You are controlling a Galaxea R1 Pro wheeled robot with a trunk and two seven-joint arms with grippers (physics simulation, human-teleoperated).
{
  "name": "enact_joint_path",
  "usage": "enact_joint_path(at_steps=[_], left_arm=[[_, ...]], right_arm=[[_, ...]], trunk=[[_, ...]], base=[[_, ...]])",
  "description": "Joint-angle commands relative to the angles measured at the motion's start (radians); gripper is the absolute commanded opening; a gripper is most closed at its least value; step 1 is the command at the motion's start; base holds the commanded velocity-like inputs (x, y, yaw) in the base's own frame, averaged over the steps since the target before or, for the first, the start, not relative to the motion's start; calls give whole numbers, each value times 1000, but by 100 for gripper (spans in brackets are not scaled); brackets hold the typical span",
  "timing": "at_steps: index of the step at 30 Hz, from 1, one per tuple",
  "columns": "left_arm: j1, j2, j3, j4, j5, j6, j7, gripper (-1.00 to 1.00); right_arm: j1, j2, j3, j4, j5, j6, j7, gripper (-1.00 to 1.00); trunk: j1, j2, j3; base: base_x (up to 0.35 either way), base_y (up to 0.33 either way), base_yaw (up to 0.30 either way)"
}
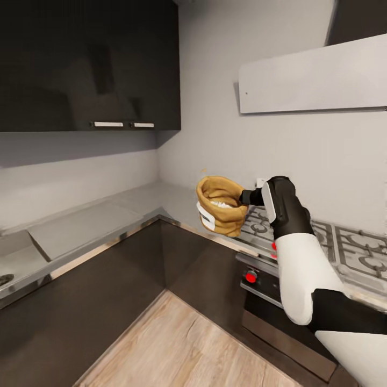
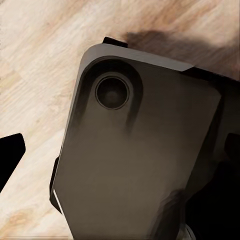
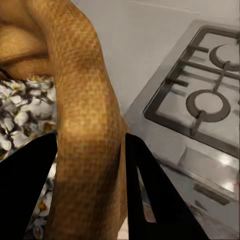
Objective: In the kitchen, take the popcorn bag from the countertop, put it into the microwave, and heat it until the popcorn is cooked so the cooked popcorn ends up inside the bag.
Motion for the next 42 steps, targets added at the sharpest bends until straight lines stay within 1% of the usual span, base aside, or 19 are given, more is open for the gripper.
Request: enact_joint_path(at_steps=[1, 3, 7, 9, 13, 16, 19, 20, 24, 26, 42], left_arm=[[0, 0, 6, -1, 1, -1, 0, 100], [0, 0, 6, -1, 1, -1, 0, 100], [0, 0, 6, -2, 1, -1, 1, 100], [0, 0, 6, -2, 1, -1, 1, 100], [0, 1, 6, -3, 1, -2, 0, 100], [0, 0, 6, -4, 1, -2, 0, 100], [0, 0, 6, -4, 1, -1, 0, 100], [0, 0, 6, -4, 1, -1, 0, 100], [0, 0, 6, -5, 1, -2, 0, 100], [0, 0, 5, -5, -2, -2, 0, 100], [0, 0, 5, -2, 1, -1, 0, 100]], right_arm=[[12, -1, -3, -1, 11, 4, 5, -100], [20, -20, -2, -1, 17, 4, 6, -100], [21, -38, -2, -1, 18, 4, 8, -100], [21, -43, -2, 0, 15, 4, 8, -100], [21, -43, -2, 1, 15, 4, 8, -100], [22, -44, -2, 1, 16, 4, 8, -100], [36, -45, -3, 0, 19, 4, 9, -100], [38, -48, -2, -1, 18, 4, 10, -100], [40, -76, -2, -1, 17, 4, 11, -100], [41, -77, -2, -1, 16, 4, 11, -100], [43, -77, -2, 2, 12, 4, 8, -100]], trunk=[[-1, -1, -1], [-1, -1, -1], [-1, -1, -1], [-1, -1, -1], [-1, -1, -1], [-1, -1, -1], [-1, -1, -1], [-1, -1, -1], [-1, -1, -1], [-1, -1, -1], [-1, -1, -1]], base=[[-346, 0, 0], [-346, 0, 0], [-346, 0, 0], [-346, 0, 0], [-283, 0, 0], [-51, 0, 0], [-7, 0, 0], [-1, 0, 0], [0, 0, 0], [-105, 0, 0], [-336, 0, 0]])
